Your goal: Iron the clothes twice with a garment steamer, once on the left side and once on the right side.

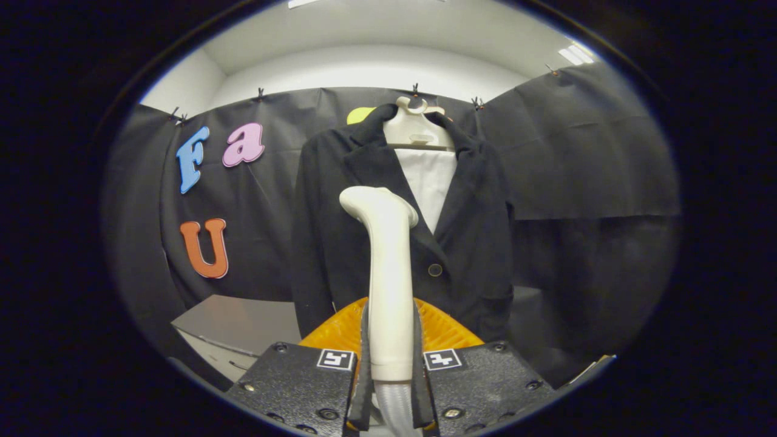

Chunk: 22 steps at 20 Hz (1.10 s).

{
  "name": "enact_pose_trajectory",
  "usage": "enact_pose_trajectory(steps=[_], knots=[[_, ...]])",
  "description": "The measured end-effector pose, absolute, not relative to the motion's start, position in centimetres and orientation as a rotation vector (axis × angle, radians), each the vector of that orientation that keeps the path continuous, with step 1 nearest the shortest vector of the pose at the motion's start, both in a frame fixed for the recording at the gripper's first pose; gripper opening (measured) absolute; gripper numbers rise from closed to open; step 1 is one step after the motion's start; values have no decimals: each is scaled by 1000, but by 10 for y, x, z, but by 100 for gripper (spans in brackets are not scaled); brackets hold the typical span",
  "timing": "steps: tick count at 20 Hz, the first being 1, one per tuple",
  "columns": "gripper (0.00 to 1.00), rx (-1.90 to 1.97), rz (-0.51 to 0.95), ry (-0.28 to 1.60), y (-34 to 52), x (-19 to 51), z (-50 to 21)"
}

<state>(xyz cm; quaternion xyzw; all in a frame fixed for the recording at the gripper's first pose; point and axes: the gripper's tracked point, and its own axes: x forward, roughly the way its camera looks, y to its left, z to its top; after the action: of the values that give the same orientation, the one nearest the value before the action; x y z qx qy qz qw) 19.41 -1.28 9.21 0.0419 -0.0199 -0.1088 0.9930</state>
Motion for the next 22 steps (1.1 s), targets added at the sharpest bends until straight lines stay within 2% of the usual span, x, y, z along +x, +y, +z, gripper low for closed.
enact_pose_trajectory(steps=[22], knots=[[29, 62, -221, 134, -16, 171, -13]])
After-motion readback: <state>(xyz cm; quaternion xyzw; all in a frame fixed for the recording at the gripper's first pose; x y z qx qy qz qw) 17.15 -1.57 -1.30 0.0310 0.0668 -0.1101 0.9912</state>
